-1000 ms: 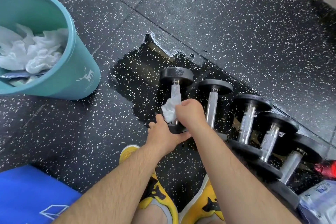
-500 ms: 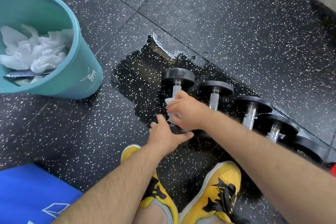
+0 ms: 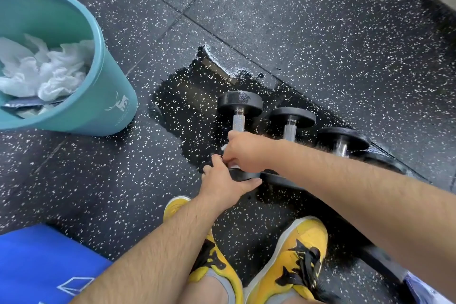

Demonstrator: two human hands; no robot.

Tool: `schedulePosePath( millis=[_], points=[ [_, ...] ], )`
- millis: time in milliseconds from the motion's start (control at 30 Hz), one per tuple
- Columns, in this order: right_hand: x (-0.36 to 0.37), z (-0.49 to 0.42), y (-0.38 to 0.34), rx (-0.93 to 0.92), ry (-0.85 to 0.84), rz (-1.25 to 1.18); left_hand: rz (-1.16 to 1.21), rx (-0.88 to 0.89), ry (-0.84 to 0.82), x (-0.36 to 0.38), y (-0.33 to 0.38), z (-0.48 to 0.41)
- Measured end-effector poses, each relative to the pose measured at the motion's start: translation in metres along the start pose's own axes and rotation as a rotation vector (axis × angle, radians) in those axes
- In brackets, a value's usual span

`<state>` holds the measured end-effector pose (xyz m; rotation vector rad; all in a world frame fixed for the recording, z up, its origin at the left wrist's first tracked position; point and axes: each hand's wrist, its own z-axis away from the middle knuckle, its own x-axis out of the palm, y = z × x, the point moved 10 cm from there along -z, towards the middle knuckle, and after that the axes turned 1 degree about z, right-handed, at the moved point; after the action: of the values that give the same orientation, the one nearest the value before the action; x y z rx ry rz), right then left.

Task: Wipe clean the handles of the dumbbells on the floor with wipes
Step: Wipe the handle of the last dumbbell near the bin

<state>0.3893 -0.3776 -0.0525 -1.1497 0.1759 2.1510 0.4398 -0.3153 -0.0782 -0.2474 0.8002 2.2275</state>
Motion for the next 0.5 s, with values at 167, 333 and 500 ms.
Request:
schedulePosePath(
  millis=[167,333,500],
  points=[
    [-0.014,0.012,0.015,-0.031,0.216,0.011,-0.012,0.014,0.008,-0.001,0.003,0.000],
    [-0.010,0.049,0.055,0.479,0.736,-0.636,-0.003,-0.005,0.016,0.001,0.001,-0.001],
    [0.013,0.049,0.040,0.642,0.521,-0.857,-0.033,0.004,0.021,-0.002,0.004,0.001]
  ],
)
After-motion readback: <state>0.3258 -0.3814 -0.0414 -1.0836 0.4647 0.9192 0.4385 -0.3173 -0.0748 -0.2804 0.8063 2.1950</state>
